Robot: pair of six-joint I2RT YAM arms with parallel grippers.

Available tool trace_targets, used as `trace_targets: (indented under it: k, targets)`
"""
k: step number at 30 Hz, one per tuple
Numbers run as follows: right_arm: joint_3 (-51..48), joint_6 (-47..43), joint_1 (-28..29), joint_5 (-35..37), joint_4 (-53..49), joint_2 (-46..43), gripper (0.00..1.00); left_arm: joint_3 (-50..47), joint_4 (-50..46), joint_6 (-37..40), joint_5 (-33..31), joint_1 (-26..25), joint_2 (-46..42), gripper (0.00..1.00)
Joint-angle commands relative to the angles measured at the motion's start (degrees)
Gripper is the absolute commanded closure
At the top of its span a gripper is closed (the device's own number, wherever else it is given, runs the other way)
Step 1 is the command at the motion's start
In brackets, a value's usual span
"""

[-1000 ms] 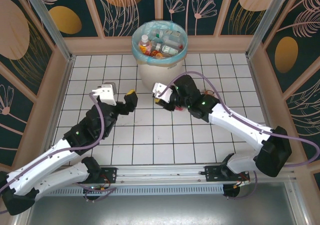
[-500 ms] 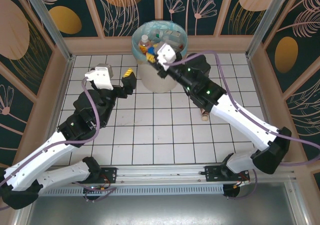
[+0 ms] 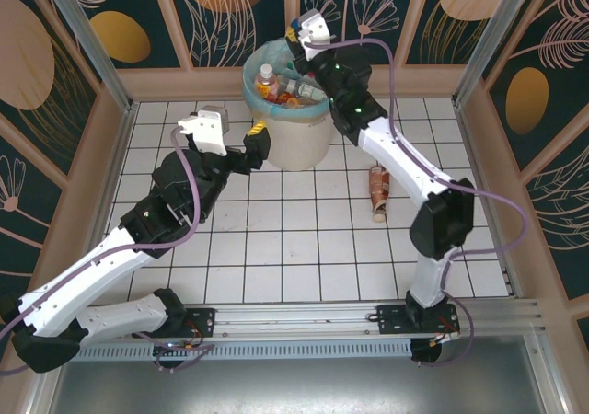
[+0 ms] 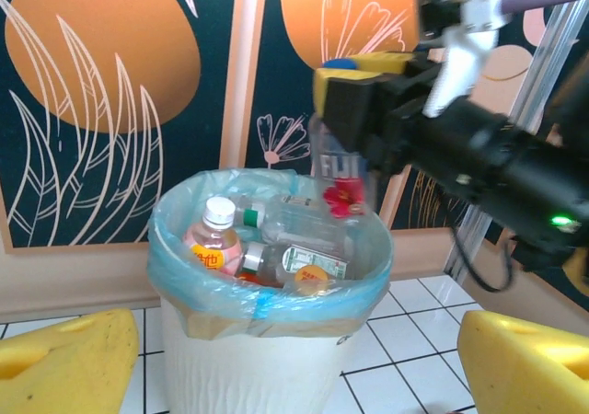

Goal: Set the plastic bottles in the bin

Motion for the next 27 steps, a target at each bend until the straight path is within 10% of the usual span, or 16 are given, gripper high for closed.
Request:
trace_targets:
  k: [1, 17, 27]
  targets:
    - [8.56, 4.76, -0.78, -5.65, -1.92, 5.88, 0.89, 0.77, -0.89, -1.99, 0.79, -0.07, -0.70, 0.10]
    - [22.24, 0.96, 2.37, 5.91, -22.11, 18.03, 0.48, -5.33, -7.01, -4.54, -6.89, -0.03, -7.72, 0.10]
    - [32.89, 5.50, 2.09, 1.45, -26.21, 19.13, 0.75, -6.71, -8.27, -7.72, -8.43, -0.04, -10.04, 0.10]
